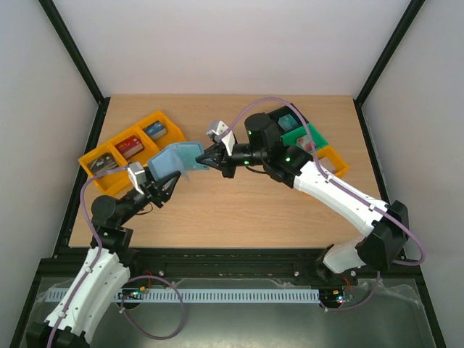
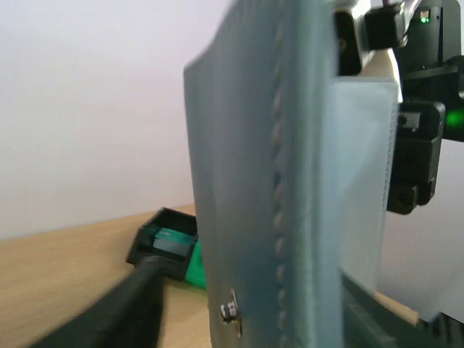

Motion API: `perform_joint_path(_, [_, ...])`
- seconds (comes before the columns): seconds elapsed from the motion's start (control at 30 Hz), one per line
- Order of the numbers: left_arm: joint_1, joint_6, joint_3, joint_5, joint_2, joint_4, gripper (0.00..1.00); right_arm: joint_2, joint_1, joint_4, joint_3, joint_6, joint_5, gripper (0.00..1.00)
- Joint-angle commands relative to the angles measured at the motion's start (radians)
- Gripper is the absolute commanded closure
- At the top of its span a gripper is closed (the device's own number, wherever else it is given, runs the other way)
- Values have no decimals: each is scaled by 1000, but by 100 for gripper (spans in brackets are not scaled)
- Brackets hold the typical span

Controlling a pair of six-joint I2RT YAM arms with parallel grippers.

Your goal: Take the credit cards out of the card holder

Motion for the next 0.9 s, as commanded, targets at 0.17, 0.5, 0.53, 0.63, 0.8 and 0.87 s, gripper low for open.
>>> perform_joint_path(0.17, [34,-12,-25,-160,-42,20,31,147,2,-194,201,151,683,98])
perform_joint_path(0.5, [30,-54,-39,-123,-37,27,57,474,135,-554,551,120,1129,98])
perform_joint_path(0.53, [28,-56,-39,-114,-35,30,60,472,140,-546,554,112,1049,98])
perform_joint_path(0.63, [21,-62,-40,-94,-29,31,63,451,141,-511,539,95,854,98])
perform_joint_path(0.8, [20,-86,-46,-124,-27,20,67,373,140,-436,469,37,559,98])
perform_joint_path(0.87, [22,-84,-49,-123,-30,17,69,336,137,-406,442,13,447,98])
